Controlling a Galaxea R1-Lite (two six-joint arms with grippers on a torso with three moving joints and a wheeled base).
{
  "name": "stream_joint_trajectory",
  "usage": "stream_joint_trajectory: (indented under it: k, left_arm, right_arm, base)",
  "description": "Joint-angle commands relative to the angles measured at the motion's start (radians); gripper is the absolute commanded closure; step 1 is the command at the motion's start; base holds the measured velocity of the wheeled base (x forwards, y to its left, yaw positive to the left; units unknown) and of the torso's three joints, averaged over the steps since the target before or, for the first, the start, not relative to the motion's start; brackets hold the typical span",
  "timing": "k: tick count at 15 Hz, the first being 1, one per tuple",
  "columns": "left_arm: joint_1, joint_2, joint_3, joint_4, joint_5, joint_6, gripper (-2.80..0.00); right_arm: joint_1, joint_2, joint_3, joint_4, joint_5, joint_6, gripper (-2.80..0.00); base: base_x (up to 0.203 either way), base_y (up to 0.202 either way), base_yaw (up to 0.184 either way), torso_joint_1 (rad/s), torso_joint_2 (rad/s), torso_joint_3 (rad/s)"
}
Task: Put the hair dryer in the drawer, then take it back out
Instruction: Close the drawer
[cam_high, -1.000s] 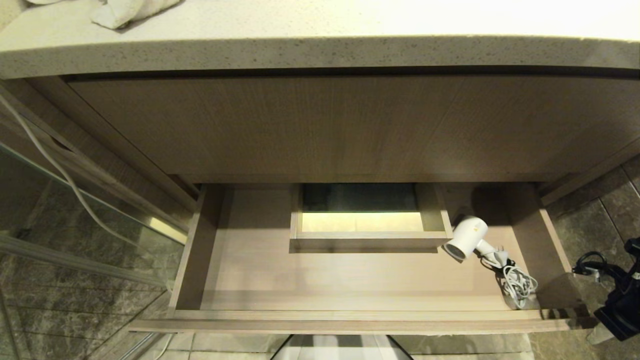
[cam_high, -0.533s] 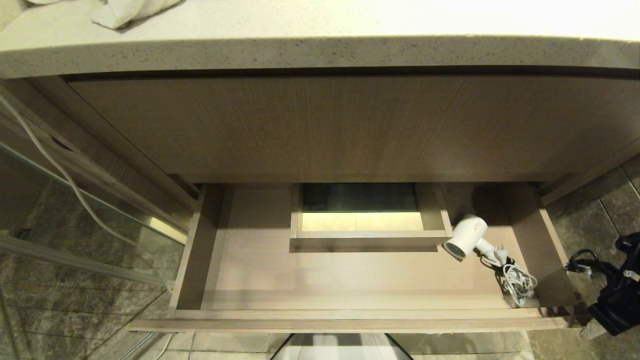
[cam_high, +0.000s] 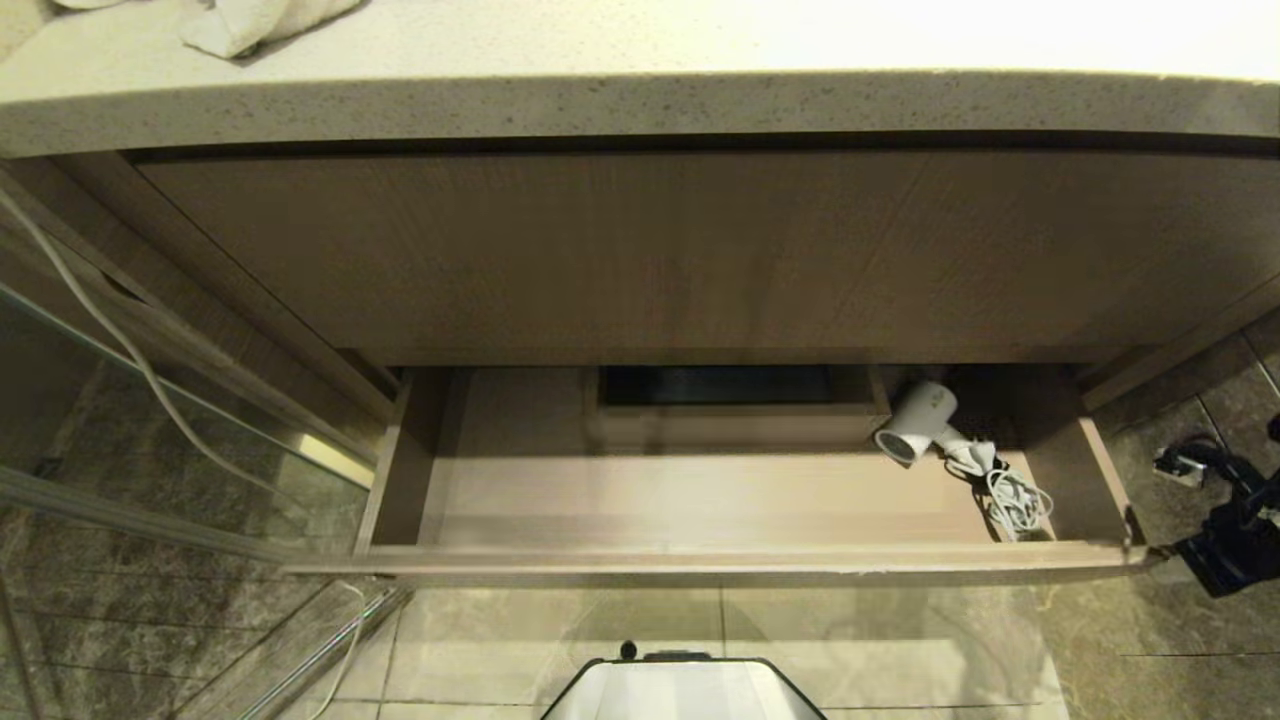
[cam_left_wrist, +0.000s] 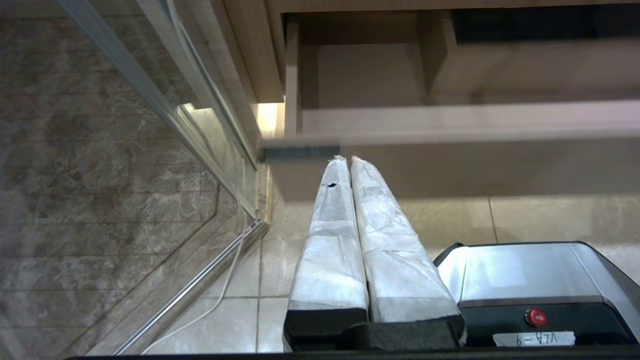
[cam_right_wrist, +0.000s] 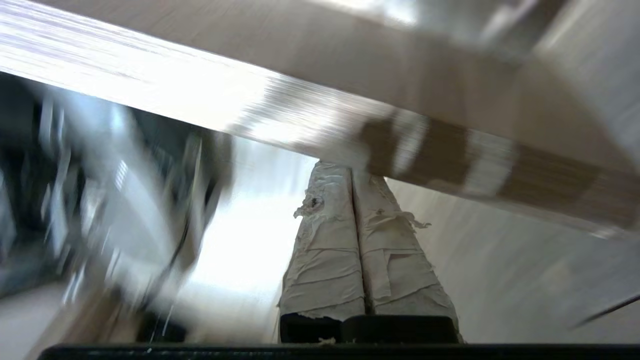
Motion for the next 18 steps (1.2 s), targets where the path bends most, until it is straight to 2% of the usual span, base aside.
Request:
stream_joint_trajectory:
  k: [1,2,4,5,8,11,15,18]
  left_arm:
    - [0.0,-0.002,0.0,0.0,0.0,0.0,0.0]
    - [0.0,-0.002,0.0,0.0,0.0,0.0,0.0]
    - [0.0,0.0,0.0,0.0,0.0,0.0,0.0]
    - [0.0,0.0,0.0,0.0,0.0,0.0,0.0]
    - [0.0,0.0,0.0,0.0,0.0,0.0,0.0]
    - [0.0,-0.002,0.0,0.0,0.0,0.0,0.0]
    - [0.0,-0.002,0.0,0.0,0.0,0.0,0.0]
    - [0.0,-0.002,0.0,0.0,0.0,0.0,0.0]
  right_arm:
    - [0.002,-0.038,0.002,-0.209,0.075,0.048,0.0]
    - [0.007,-0.038,0.006,-0.275,0.095,0.082,0.0]
    - [0.021,-0.034,0.01,-0.517,0.105,0.167,0.0]
    - [0.024,-0.04,0.014,-0.555,0.114,0.2,0.0]
    - [0.009,-0.111,0.044,-0.539,0.121,0.203,0.0]
    - [-0.005,-0.222,0.122,-0.464,0.127,0.207,0.0]
    - [-0.003,-0.401,0.205,-0.359,0.128,0.263,0.0]
    - [0.005,-0.618,0.296,-0.247,0.128,0.315,0.0]
  base:
    - [0.0,0.0,0.0,0.0,0.0,0.0]
    - [0.0,0.0,0.0,0.0,0.0,0.0]
    - [0.0,0.0,0.0,0.0,0.0,0.0]
    - [0.0,0.0,0.0,0.0,0.0,0.0]
    - [0.0,0.0,0.0,0.0,0.0,0.0]
    - [0.0,0.0,0.0,0.0,0.0,0.0]
    - [0.0,0.0,0.0,0.0,0.0,0.0]
    - [0.0,0.0,0.0,0.0,0.0,0.0]
